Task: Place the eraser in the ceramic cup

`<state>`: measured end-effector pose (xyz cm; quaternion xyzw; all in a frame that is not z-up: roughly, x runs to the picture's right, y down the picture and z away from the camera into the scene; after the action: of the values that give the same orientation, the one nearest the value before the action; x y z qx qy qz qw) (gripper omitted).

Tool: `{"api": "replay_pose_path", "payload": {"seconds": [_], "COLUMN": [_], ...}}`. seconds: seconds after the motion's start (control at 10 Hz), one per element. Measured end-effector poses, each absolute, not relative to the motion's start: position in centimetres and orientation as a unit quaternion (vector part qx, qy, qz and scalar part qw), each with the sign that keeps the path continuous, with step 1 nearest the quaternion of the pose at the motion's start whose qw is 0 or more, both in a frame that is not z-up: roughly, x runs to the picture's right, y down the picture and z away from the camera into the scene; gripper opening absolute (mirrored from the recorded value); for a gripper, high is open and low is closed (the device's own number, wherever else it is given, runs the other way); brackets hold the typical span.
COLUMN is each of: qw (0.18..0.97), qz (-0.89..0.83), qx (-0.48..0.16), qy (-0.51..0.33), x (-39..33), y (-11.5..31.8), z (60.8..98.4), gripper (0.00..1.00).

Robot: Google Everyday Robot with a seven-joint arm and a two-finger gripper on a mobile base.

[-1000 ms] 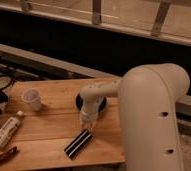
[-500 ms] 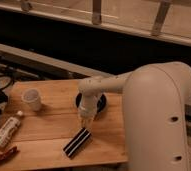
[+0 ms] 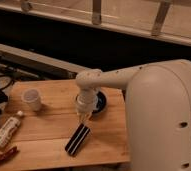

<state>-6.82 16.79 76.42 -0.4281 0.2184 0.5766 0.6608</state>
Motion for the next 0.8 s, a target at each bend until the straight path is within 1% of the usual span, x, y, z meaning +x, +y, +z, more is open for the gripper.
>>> {"api": "replay_pose_path", "payload": {"seconds": [0.1,0.3,0.4,0.6,0.8], "qw": [0.664,0.667,0.667,0.665,0.657], "qz": [0.573,0.570,0.569,0.565,0.566], "qx": [-0.429,-0.426,-0.426,-0.434,-0.443], "qy": [0.217,0.221,0.223,0.224,0.229], "x": [-7.1,-7.2,-7.4,-7.9,-8.0], "y": [16.6,17.0,17.1,17.6,18.8], "z": [76.3,76.4,76.7,77.4,79.0], "gripper": [0.06,0.24,0.36,0.54,0.74]}}
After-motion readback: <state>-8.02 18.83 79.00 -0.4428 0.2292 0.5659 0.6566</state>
